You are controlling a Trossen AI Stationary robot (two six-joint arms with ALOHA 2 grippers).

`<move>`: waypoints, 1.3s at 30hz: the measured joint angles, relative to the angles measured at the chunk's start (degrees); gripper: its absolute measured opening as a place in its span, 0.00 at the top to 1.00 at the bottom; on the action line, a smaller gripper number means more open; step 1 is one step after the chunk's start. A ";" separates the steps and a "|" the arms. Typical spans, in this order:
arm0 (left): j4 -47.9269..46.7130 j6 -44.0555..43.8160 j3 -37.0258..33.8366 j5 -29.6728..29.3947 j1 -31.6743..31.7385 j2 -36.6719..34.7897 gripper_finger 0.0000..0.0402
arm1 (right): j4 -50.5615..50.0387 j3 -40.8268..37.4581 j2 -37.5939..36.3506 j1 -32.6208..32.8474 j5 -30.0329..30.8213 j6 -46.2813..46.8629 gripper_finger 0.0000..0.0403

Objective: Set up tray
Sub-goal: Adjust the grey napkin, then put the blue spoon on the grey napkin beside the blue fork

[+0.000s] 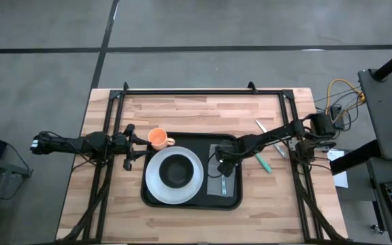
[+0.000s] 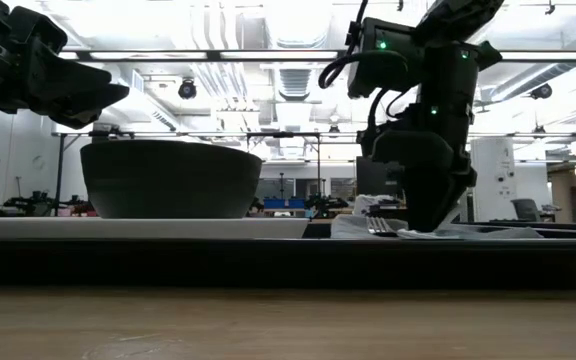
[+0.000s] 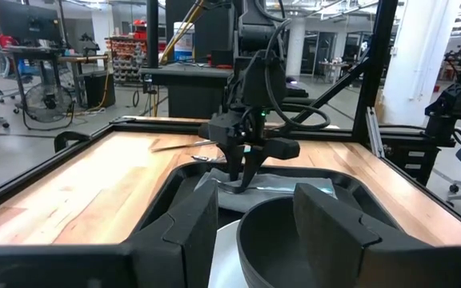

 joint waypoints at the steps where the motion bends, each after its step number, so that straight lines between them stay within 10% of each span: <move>1: 0.00 0.00 0.00 0.00 0.00 -0.02 0.64 | 0.02 0.00 0.00 0.00 0.09 0.02 0.74; 20: -0.01 0.00 0.00 0.00 0.00 0.00 0.64 | -13.61 9.42 -1.61 0.00 0.43 1.13 0.72; 39: -0.02 0.01 0.00 0.00 0.00 0.00 0.64 | -17.07 -0.06 -13.53 0.00 0.41 9.22 0.56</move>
